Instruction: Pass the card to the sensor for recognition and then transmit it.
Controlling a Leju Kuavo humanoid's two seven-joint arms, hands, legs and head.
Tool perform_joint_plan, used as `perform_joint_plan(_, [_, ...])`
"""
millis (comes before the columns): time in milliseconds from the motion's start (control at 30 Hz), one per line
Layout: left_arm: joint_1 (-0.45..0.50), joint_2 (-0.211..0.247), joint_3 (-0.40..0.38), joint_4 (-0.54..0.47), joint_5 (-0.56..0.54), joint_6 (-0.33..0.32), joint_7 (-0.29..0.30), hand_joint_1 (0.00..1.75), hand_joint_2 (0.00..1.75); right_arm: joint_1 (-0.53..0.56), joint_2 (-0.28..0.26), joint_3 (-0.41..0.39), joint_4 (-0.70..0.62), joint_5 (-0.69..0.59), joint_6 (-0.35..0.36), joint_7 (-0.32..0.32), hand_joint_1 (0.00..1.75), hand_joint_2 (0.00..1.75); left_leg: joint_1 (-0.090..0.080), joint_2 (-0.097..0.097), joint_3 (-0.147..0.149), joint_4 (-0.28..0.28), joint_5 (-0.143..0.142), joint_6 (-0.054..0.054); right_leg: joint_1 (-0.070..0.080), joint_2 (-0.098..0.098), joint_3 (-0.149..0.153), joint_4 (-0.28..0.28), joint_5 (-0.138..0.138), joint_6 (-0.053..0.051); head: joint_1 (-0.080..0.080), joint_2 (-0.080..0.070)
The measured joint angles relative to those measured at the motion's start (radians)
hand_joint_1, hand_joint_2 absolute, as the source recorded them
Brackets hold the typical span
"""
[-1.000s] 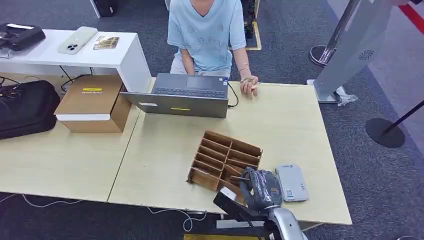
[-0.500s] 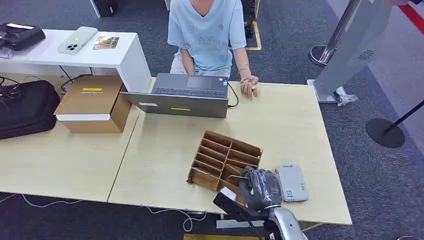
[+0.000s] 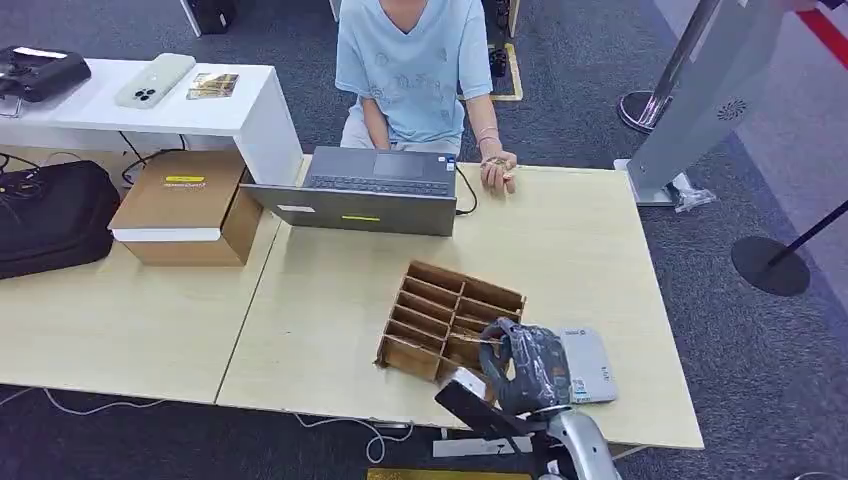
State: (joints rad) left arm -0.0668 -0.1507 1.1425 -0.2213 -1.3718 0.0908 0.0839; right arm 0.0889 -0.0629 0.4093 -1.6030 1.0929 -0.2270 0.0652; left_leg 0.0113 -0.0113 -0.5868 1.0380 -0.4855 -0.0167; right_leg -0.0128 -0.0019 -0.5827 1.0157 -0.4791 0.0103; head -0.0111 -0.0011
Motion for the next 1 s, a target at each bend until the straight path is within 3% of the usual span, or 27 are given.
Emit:
perform_joint_plan(300, [0.0,0.001,-0.001,0.0,-0.001,0.003,0.0,0.0,0.0,-0.001,0.0,-0.001,-0.019,-0.214,0.056,-0.113,1.75,1.75,0.0,0.0,0.0,0.0,0.0,0.0,0.0,0.0,0.0,0.0,0.0,0.0,0.0,0.0])
perform_joint_plan(1000, [0.0,0.002,-0.001,0.0,-0.005,0.003,0.0,0.0,0.0,-0.113,-0.016,0.022,-0.052,-0.229,0.042,-0.165,1.75,1.75,0.0,0.0,0.0,0.0,0.0,0.0,0.0,0.0,0.0,0.0,0.0,0.0,0.0,0.0])
